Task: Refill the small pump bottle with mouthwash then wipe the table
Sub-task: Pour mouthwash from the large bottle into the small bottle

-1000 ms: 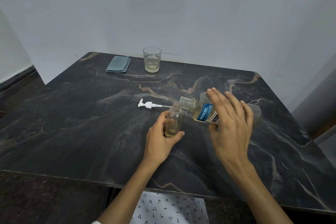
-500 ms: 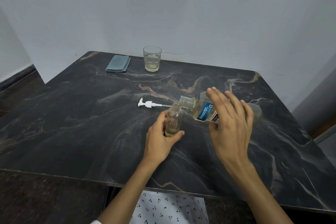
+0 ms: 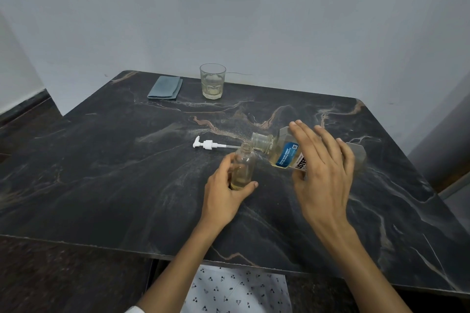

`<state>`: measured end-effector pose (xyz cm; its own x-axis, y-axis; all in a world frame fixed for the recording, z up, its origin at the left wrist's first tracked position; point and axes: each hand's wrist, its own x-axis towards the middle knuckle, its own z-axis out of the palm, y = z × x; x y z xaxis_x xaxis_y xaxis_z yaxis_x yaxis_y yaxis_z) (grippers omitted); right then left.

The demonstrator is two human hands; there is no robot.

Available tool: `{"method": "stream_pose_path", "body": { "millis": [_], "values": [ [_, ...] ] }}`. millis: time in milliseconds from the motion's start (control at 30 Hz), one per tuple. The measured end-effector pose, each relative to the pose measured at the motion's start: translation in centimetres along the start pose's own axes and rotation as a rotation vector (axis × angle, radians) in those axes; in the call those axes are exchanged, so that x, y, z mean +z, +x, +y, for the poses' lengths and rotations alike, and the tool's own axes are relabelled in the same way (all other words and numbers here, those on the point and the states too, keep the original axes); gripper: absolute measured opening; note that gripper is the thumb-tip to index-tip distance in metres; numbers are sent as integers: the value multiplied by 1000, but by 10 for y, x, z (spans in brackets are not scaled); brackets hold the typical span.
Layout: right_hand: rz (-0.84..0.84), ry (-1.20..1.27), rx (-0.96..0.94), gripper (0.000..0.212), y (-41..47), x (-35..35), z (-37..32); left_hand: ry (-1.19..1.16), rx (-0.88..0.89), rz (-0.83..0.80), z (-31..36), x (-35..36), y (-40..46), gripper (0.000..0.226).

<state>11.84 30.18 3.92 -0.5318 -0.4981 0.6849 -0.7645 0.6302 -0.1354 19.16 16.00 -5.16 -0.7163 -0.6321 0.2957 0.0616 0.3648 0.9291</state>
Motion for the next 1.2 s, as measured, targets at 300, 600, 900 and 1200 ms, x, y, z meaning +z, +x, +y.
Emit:
{"method": "stream_pose_path", "body": {
  "millis": [300, 600, 900, 1200],
  "values": [
    [2, -1, -4, 94, 0, 0, 0, -14, -2, -10, 1, -1, 0, 61],
    [-1, 1, -5, 94, 0, -1, 0, -20, 5, -11, 3, -1, -1, 62],
    [0, 4, -5, 94, 0, 0, 0, -10, 5, -2, 1, 0, 0, 62],
    [6, -2, -6, 94, 0, 0, 0, -15, 4, -4, 2, 0, 0, 63]
  ]
}}
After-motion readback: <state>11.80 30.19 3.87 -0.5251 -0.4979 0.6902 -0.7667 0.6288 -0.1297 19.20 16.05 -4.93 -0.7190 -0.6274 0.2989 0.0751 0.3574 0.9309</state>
